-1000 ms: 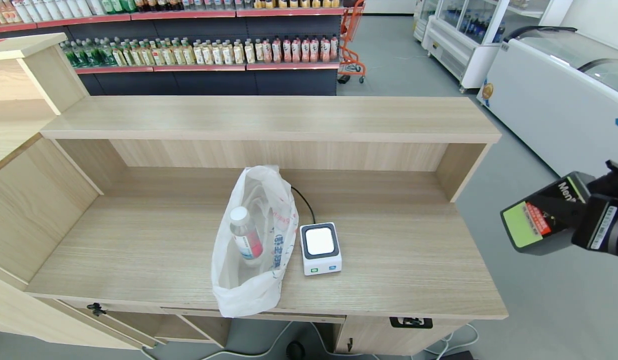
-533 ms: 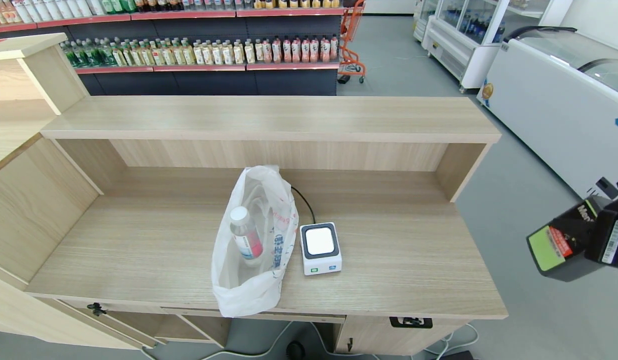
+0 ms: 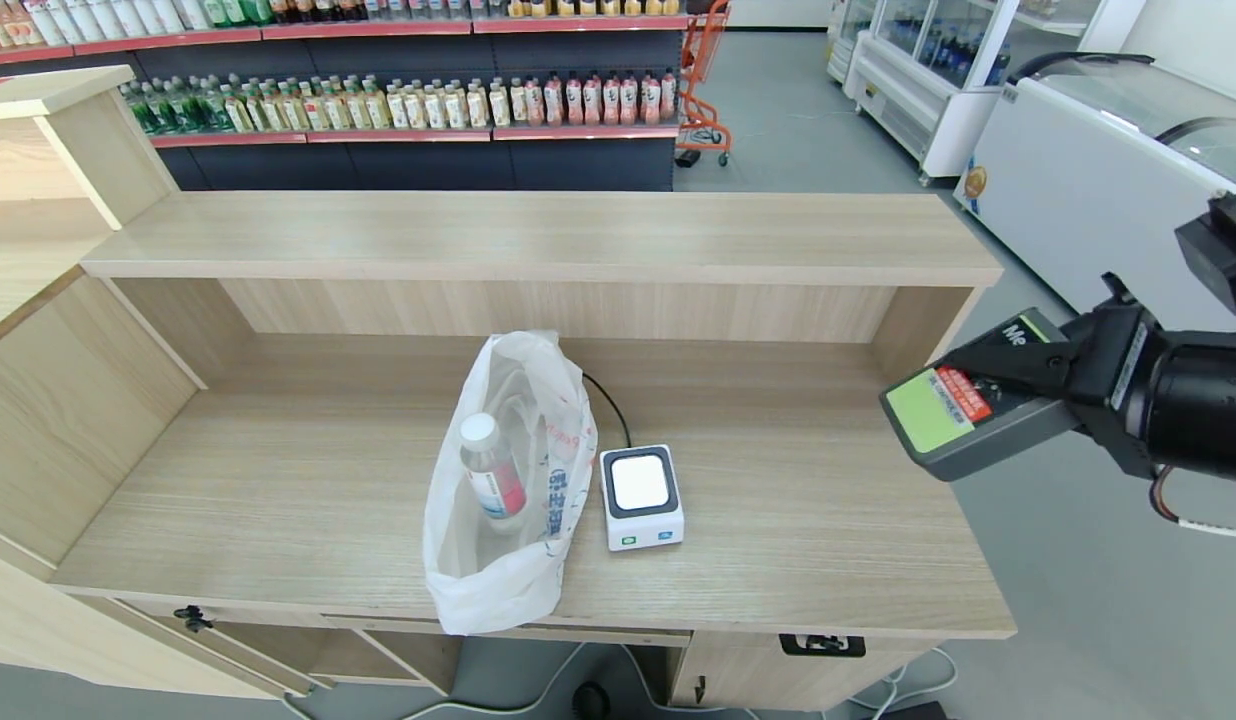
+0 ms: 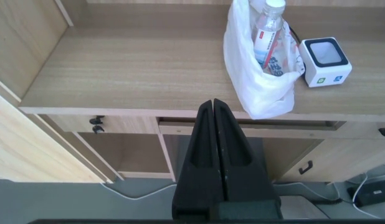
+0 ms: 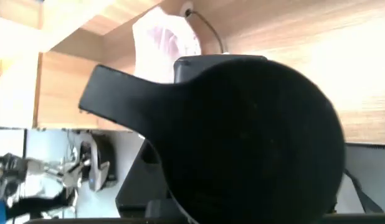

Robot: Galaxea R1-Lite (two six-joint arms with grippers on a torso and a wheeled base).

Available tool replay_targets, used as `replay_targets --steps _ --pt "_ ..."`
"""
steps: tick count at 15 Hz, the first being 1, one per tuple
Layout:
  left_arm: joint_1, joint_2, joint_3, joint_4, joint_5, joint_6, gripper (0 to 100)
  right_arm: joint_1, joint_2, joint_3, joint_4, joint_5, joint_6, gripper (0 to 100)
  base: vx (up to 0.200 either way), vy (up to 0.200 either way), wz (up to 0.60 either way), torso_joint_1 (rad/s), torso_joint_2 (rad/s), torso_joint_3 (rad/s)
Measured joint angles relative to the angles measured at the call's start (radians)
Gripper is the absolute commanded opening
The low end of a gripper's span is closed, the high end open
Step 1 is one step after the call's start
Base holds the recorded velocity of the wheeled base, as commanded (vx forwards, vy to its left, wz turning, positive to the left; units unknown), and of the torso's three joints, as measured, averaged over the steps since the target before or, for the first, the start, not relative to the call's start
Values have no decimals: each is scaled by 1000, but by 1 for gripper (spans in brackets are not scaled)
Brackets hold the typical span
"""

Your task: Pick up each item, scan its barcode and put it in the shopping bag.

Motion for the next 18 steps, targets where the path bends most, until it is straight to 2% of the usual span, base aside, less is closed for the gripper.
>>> replay_targets --steps 2,3,5,7,10,17,18 --pt "0 0 0 0 0 0 0 -33 15 9 -51 123 -14 0 0 0 0 0 0 0" --pt "0 0 0 0 0 0 0 -61 26 49 -128 170 -41 0 0 0 0 0 0 0" --pt "0 0 0 0 0 0 0 -107 66 141 -272 235 -188 0 0 0 0 0 0 0" --pt "0 0 0 0 0 0 0 -153 128 193 -349 293 -297 0 0 0 0 0 0 0" --pt "0 0 0 0 0 0 0 -176 229 182 -396 313 -349 0 0 0 0 0 0 0" --pt "0 0 0 0 -1 1 0 -169 329 190 -399 314 -394 0 0 0 0 0 0 0" --pt "0 0 0 0 -1 1 0 -167 334 199 -399 315 -405 0 0 200 0 2 2 -2"
